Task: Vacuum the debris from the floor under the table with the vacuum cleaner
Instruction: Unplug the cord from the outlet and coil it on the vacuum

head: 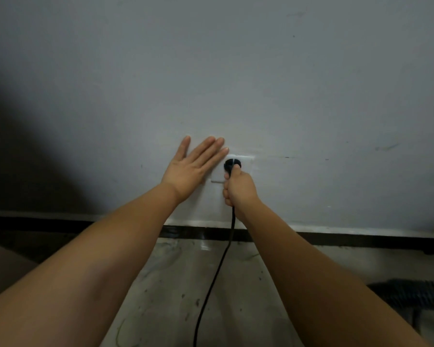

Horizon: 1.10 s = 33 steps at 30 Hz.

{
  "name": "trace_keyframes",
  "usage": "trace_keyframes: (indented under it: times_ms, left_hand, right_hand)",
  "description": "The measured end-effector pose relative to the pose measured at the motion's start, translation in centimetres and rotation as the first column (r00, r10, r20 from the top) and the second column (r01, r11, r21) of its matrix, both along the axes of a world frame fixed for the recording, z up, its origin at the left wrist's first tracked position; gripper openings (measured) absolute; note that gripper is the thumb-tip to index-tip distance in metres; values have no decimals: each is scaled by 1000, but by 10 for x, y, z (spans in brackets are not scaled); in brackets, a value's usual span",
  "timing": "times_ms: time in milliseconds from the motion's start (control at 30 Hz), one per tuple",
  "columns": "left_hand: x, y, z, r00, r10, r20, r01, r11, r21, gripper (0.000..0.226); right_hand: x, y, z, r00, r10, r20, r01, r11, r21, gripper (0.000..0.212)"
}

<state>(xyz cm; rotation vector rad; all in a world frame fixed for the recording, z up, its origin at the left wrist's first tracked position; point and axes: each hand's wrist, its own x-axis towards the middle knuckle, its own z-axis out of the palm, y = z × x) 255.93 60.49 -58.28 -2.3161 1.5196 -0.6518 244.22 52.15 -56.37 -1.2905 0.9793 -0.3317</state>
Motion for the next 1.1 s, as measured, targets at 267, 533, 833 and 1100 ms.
trace_keyframes:
  times_ms: [267, 533, 833, 1100]
  left_hand:
    - [-40, 11, 29, 983, 23, -183, -10, 998, 70, 93]
    - [-183, 102, 182, -64, 155, -986, 116, 982, 147, 48]
    - [-248, 195, 392, 135, 132, -982, -247, 964, 96, 28]
    - [-301, 173, 524, 444, -171, -880, 5, 982, -189, 25]
  right_hand:
    - [-57, 39, 21, 998, -11, -64, 13, 999, 30, 39]
    - [-106, 73, 255, 925, -362, 119, 190, 708, 680, 43]
    - [-231, 77, 443, 952, -281, -119, 305, 847, 436, 23]
    - [-320, 112, 488, 692, 461, -555, -690, 649, -321, 70]
